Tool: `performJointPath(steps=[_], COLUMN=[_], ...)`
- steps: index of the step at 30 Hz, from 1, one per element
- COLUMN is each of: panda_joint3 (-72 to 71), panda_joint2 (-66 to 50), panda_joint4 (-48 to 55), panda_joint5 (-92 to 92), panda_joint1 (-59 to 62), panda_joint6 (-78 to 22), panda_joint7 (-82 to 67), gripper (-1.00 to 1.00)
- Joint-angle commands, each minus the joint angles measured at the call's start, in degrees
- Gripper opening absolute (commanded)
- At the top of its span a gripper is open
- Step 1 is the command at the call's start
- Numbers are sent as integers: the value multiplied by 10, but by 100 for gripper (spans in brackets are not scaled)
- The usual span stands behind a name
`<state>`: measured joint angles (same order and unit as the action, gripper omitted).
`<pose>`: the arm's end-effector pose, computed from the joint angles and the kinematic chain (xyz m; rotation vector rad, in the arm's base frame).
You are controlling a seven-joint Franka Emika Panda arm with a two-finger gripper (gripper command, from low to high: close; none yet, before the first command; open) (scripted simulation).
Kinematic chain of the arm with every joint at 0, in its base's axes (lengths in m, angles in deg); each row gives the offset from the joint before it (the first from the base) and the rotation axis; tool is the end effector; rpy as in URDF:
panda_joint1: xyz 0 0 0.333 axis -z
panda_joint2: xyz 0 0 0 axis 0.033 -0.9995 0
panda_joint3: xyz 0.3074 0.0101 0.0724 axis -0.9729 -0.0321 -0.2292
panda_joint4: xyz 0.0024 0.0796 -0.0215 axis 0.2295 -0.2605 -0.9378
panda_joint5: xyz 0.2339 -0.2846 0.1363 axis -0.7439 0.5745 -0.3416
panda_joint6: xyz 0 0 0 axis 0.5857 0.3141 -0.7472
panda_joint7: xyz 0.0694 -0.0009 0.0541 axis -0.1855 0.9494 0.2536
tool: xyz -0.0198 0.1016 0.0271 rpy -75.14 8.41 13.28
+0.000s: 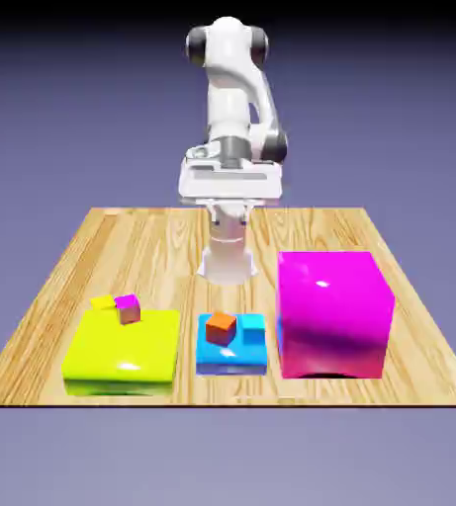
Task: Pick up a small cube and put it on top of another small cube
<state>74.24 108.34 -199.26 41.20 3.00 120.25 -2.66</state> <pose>0.3920 -0.0060 0.4512 -2.4575 1.0498 -1.0096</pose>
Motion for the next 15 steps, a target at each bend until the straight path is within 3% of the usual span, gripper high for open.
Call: performJointPath(steps=[1,15], panda_joint3=[-2,-27], panda_joint2=[-9,-133], panda_joint4=[1,19], panda_joint5=[1,10], panda_joint1=[15,224], panda_joint6=[-3,-49], panda_joint7=[25,374], gripper=[0,0])
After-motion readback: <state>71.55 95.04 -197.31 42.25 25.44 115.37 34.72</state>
